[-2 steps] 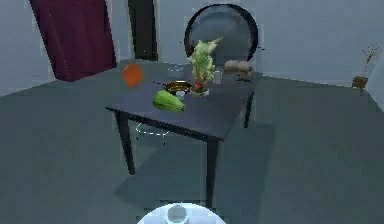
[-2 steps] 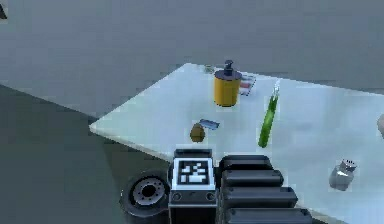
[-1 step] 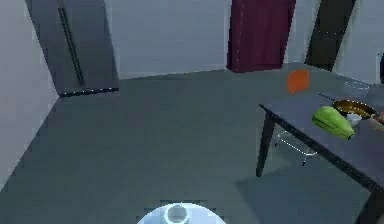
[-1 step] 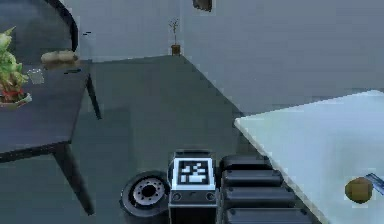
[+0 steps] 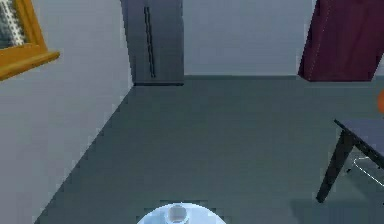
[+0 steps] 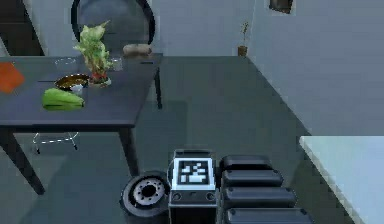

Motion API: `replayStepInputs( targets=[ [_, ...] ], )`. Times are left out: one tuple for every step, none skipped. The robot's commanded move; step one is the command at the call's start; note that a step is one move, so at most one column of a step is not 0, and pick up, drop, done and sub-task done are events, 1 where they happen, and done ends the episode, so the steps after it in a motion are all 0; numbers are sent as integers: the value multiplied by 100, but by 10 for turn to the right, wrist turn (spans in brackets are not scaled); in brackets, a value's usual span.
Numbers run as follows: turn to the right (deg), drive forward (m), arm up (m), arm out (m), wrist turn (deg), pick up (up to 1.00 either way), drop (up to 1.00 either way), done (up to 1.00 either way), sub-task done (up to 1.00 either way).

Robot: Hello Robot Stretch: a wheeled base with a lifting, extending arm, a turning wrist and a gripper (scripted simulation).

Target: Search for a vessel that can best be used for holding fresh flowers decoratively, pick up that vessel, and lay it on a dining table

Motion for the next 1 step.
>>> replayStepInputs(
  targets=[
    [0,10,0,0,0,0,0,0,0]
  ],
)
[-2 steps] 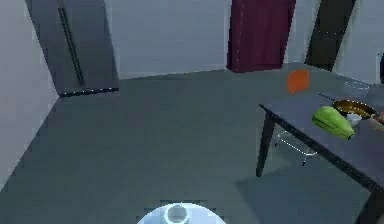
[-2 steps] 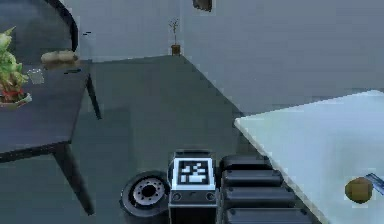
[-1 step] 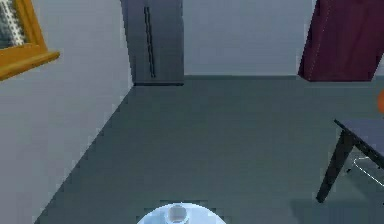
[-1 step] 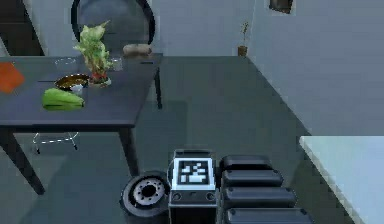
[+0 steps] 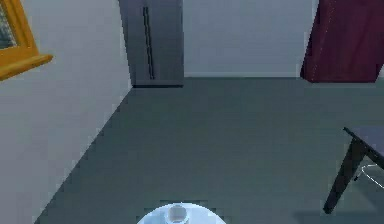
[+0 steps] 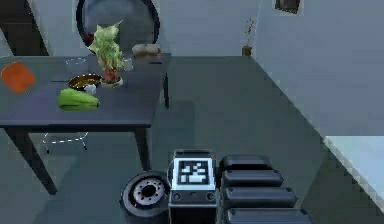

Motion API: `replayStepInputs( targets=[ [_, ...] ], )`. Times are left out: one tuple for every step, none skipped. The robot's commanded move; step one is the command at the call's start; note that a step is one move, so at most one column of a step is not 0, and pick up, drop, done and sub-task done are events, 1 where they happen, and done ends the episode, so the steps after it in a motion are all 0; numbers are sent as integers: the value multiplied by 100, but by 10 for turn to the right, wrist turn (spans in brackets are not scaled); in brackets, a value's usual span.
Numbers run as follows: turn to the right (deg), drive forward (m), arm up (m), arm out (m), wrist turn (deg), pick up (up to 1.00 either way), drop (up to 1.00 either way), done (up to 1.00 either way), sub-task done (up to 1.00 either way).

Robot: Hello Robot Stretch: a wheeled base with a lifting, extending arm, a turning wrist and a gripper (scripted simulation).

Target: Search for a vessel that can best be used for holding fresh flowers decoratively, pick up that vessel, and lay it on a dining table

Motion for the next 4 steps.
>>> replayStepInputs(
  targets=[
    [150,0,0,0,0,0,0,0,0],
    [0,100,0,0,0,0,0,0,0],
    [0,40,0,0,0,0,0,0,0],
    [330,0,0,0,0,0,0,0,0]
  ],
)
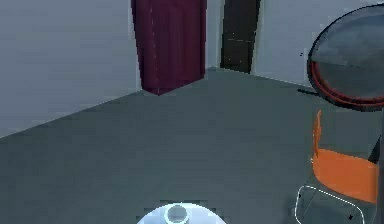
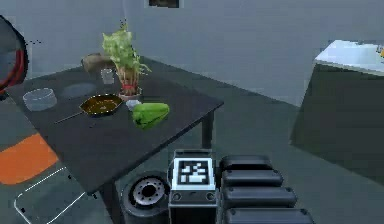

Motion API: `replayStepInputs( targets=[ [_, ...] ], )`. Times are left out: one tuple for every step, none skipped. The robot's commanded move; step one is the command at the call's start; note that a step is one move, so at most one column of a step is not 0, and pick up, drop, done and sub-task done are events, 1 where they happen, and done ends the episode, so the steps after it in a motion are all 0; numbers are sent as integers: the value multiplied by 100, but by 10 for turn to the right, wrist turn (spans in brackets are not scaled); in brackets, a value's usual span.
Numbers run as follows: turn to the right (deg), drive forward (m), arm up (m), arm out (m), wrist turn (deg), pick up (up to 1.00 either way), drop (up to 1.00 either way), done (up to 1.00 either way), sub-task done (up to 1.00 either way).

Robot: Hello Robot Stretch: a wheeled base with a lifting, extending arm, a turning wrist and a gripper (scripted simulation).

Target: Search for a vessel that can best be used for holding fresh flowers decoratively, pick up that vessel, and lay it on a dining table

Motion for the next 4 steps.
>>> replayStepInputs(
  targets=[
    [0,100,0,0,0,0,0,0,0],
    [240,0,0,0,0,0,0,0,0],
    [0,5,0,0,0,0,0,0,0],
    [150,0,0,0,0,0,0,0,0]
  ],
)
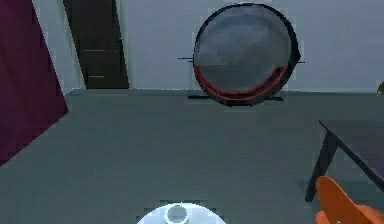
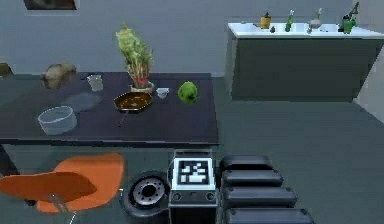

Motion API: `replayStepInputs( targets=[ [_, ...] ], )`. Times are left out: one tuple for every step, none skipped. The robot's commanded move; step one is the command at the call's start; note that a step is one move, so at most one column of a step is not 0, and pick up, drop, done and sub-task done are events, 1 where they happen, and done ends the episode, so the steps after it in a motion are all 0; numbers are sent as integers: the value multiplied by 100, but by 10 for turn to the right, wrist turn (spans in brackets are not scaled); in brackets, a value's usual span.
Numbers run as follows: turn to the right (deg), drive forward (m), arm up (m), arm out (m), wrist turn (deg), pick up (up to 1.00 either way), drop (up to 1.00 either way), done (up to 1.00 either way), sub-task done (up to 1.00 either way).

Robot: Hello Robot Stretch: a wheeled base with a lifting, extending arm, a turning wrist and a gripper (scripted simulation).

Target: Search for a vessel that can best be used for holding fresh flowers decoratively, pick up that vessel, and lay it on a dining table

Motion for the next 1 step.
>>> replayStepInputs(
  targets=[
    [0,100,0,0,0,0,0,0,0]
  ],
)
